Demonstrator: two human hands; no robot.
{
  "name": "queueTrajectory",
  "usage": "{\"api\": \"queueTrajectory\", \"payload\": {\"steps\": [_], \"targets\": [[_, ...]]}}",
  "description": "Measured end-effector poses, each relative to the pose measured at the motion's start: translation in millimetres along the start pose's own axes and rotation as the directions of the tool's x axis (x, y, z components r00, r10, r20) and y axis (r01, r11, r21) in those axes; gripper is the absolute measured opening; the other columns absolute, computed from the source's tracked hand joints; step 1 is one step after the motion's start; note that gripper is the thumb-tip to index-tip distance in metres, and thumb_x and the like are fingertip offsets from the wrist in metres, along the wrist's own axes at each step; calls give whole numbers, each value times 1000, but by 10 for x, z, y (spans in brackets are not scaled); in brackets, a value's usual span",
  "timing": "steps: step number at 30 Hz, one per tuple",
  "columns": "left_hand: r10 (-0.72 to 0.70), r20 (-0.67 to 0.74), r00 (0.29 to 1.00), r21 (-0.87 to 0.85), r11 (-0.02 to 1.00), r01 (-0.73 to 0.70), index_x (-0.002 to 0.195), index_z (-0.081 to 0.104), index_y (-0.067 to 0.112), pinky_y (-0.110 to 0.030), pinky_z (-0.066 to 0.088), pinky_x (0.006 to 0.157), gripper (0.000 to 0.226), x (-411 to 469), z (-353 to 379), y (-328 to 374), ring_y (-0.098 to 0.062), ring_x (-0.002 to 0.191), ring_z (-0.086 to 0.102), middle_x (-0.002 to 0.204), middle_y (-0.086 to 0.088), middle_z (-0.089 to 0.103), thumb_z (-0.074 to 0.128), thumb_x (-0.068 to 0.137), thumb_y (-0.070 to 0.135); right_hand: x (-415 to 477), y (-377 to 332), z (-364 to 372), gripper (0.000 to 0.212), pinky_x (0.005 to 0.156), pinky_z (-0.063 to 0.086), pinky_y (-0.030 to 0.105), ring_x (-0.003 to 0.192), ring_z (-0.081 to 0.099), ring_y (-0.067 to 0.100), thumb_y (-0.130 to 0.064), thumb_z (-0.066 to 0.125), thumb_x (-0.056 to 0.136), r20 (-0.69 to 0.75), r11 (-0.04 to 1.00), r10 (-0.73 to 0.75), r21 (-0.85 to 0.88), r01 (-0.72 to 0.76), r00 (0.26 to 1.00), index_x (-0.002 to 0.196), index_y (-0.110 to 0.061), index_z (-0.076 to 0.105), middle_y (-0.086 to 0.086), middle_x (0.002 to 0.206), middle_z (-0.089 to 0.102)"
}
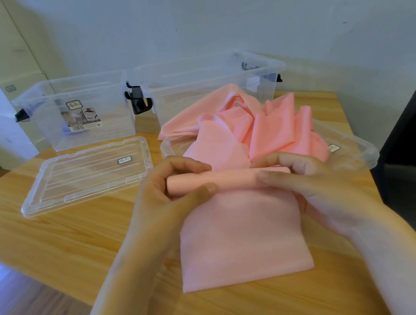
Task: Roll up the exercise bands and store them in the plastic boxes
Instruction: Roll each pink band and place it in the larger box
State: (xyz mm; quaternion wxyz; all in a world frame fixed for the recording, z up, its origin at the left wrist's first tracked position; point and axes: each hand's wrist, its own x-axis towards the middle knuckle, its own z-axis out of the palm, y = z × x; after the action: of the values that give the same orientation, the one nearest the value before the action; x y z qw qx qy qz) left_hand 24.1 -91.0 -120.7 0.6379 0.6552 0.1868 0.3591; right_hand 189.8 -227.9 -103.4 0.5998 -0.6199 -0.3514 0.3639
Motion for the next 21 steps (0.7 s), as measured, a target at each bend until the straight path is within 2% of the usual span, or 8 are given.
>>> {"api": "queueTrajectory", "payload": {"steps": [4,7,9,12,16,19,21], "targets": [[-29,8,1000,-16,999,29,91,68,24,-20,50,69,32,3,23,-9,-11,89,65,96,3,70,82,62,19,7,-18,-8,29,74,48,23,82,65,12,-27,73,64,-57,999,-36,27,37,998,91,-15,74,2,89,72],[-128,7,992,-20,992,128,95,69,26,-25,46,70,41,-4,29,-16,-14,87,63,100,-2,69,79,59,41,-9,-26,-11,31,72,49,18,84,63,10,-22,73,64,-46,997,-78,18,79,996,94,-13,72,0,89,70],[-161,-1,987,-9,987,161,93,70,26,-29,44,73,39,-7,39,-11,-16,87,61,104,-9,68,75,61,49,-20,-33,-4,28,70,49,15,83,62,8,-19,74,63,-32,994,-112,9,112,993,91,-15,72,-2,89,69],[-176,-9,984,15,984,177,87,70,27,-22,45,63,22,-3,49,3,-12,79,61,96,-3,68,71,70,41,-24,-40,-2,22,68,49,13,83,63,6,-10,73,63,-28,986,-162,25,163,986,84,-18,70,-2,93,71],[-128,11,992,6,992,127,86,68,26,-18,49,57,22,-12,34,30,-10,72,61,85,5,67,75,65,24,-22,-57,0,30,65,47,12,85,63,5,5,69,69,-4,985,-169,42,169,986,88,-17,67,-4,95,71],[-54,52,997,14,998,54,79,68,28,-19,50,62,21,-20,33,44,-10,75,61,84,4,67,77,63,16,-13,-51,-7,34,72,48,18,90,65,10,-11,76,69,13,994,-95,49,95,995,101,-20,67,3,103,71],[-19,63,998,20,1000,18,76,68,30,-19,51,64,22,-19,43,36,-8,78,63,85,7,69,77,63,14,-1,-34,-4,30,78,45,24,90,64,11,-22,76,69,2,998,-56,17,56,998,98,-23,71,4,100,71]]}}
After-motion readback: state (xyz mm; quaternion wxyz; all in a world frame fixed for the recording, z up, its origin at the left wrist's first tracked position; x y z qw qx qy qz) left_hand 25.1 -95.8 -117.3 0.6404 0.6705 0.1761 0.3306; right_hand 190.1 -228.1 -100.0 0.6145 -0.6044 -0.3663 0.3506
